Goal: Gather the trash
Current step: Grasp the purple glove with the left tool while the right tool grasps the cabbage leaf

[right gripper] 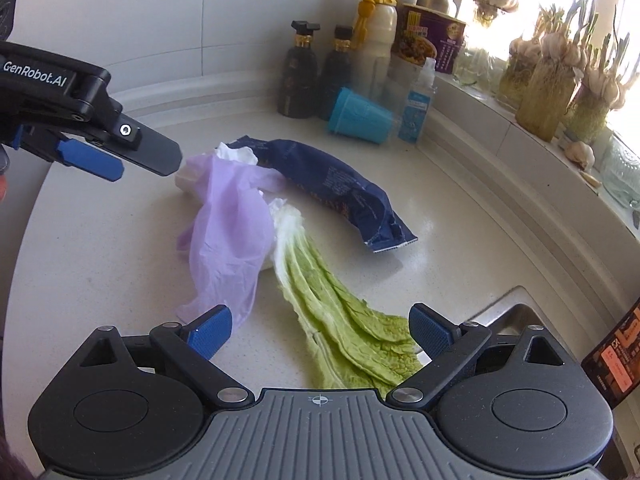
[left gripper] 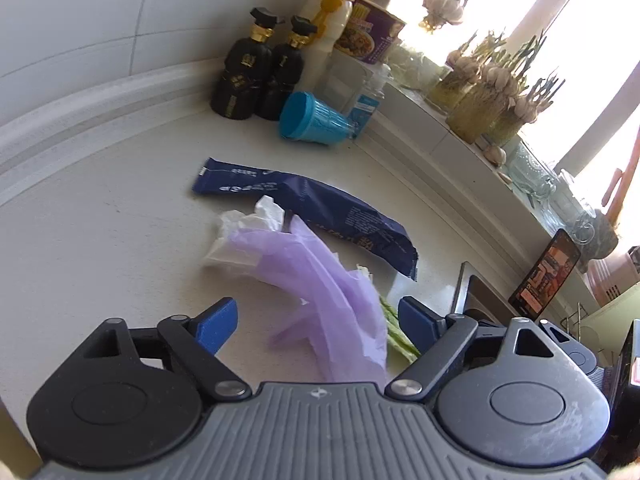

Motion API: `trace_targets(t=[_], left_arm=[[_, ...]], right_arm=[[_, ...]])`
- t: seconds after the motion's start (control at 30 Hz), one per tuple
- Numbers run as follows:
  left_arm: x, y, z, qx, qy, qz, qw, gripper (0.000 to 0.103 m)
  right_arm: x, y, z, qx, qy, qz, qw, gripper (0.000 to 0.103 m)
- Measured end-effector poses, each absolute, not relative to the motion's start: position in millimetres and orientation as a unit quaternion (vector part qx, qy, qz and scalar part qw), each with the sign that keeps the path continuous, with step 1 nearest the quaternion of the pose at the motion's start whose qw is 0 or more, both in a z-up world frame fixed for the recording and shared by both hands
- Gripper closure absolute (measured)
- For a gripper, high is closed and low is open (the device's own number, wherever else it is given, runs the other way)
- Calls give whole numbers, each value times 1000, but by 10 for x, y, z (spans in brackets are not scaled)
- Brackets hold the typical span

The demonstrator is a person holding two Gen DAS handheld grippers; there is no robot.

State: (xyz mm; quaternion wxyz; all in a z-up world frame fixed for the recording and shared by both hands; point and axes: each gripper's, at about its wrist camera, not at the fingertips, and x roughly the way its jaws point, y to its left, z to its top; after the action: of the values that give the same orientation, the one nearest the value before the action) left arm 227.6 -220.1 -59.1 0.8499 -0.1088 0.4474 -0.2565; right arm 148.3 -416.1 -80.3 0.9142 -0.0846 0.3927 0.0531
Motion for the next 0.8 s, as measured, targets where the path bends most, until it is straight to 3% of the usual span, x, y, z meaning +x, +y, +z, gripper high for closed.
trace_targets(t=[0.13,0.23,0.4,0.53,0.67,0.7,0.8], left_arm=[[2345,-2401,-710,-117,469,-263,835,39],[2364,-2505,-802,-116,486,-262,826,53],[2338,-2562,-847,-101,497,-253,824,81],[2333,-2553,-837,-96,496,-250,826,91],[2309,-2526,-800,-92,488,-248,831,100],[2299,-2518,-783,-93,486,-249,833,101],[2261,-2473,-720,-97,477,-252,837,102]], right_arm=[[1575,-4267,-913,-73,413,52,906,9],[1630,-4308,-988,-66,426,55,901,17],[1673,-4348,-1091,-52,442,54,894,38],[1689,-4410,-1102,-31,442,47,895,48],[1708,-4470,-1085,-25,440,34,897,73],[1707,-4485,-1076,-24,439,33,898,86],[1699,-4520,-1021,-6,432,39,901,99]])
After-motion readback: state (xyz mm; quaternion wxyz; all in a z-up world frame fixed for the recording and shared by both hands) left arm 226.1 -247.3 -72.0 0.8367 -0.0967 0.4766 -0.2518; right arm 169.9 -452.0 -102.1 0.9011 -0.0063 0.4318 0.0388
